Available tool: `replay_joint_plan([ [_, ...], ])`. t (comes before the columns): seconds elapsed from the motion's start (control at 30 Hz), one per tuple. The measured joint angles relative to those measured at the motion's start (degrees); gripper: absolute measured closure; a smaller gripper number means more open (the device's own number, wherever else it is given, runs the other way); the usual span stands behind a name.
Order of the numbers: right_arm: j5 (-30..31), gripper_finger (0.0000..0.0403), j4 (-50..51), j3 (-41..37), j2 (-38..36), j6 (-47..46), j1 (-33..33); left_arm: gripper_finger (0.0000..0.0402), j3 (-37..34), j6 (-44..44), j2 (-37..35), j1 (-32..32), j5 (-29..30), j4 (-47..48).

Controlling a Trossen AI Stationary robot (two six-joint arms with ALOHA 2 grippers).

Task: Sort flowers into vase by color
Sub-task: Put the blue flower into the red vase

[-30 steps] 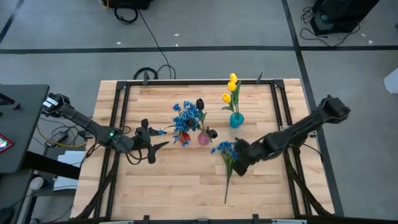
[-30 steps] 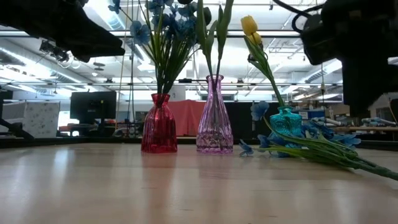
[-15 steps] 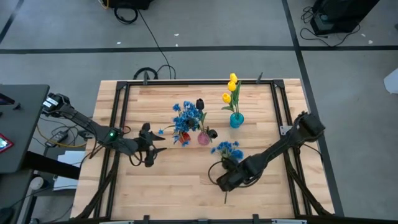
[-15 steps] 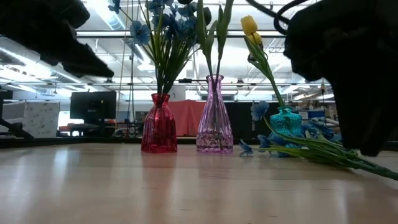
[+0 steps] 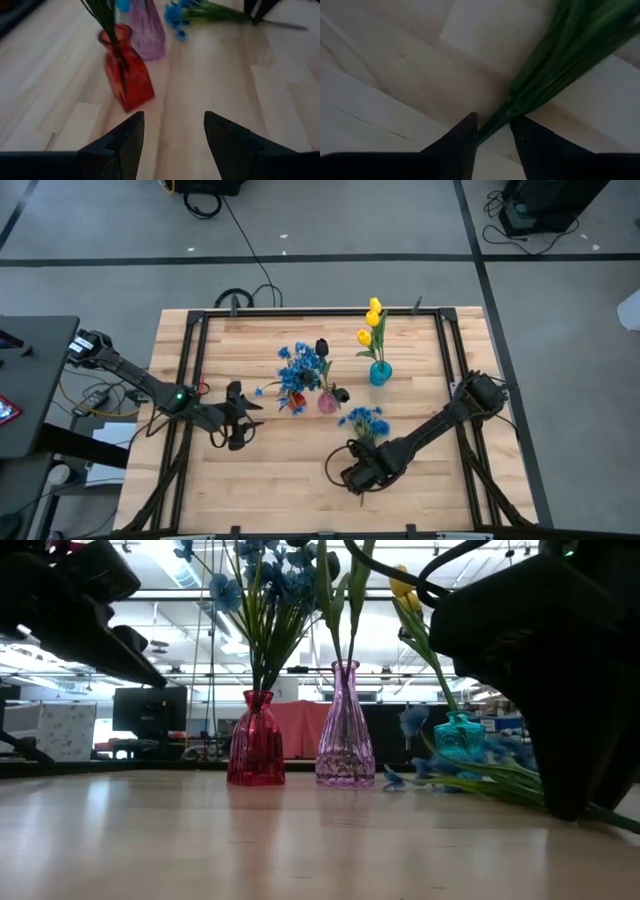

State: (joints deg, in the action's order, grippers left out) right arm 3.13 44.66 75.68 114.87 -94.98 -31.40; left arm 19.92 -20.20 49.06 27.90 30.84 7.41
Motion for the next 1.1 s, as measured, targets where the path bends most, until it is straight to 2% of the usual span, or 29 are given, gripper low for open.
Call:
replay_joint_plan([
  [0.07, 0.4, 0.0282, 0.2, 0.0, 0.0, 0.0, 0.0, 0.0188, -0.2, 0.0, 0.0, 0.0, -1.9, 0.4],
  [0.17, 1.5, 0.0316, 0.6, -0.1, -0.1, 0.1, -0.4, 0.0188, -3.0, -0.2, 0.0, 0.0, -5.5, -5.4],
  [0.3, 2.8, 0.0362, 1.2, -0.2, -0.1, 1.0, -1.0, 0.0188, -11.5, -0.3, 0.1, 0.0, -11.7, -23.4],
  [0.4, 3.0, 0.0386, 1.9, -0.2, -0.2, 1.3, -1.6, 0.0188, -16.6, -1.3, 0.1, 0.0, -12.8, -33.1],
  [0.53, 3.7, 0.0391, 3.5, -0.5, -1.4, 1.8, -2.2, 0.0188, -19.3, -2.4, 0.1, 0.0, -12.5, -35.6],
  [0.63, 6.9, 0.039, 4.3, -0.5, -3.6, 4.4, -2.9, 0.0188, -19.4, -2.6, 0.0, 0.0, -11.9, -35.5],
  [0.73, 13.0, 0.0391, 5.3, -0.4, -5.7, 8.9, -4.0, 0.0188, -19.4, -2.6, 0.0, 0.0, -9.9, -35.4],
  [0.9, 26.9, 0.0391, 3.0, -0.4, -9.6, 16.2, -5.5, 0.0187, -19.4, -1.2, 0.0, -0.1, -2.6, -35.4],
  [1.1, 33.5, 0.0391, -4.8, -0.4, -12.3, 30.0, -6.0, 0.0181, -19.4, 8.0, 0.1, -0.1, 0.8, -39.6],
])
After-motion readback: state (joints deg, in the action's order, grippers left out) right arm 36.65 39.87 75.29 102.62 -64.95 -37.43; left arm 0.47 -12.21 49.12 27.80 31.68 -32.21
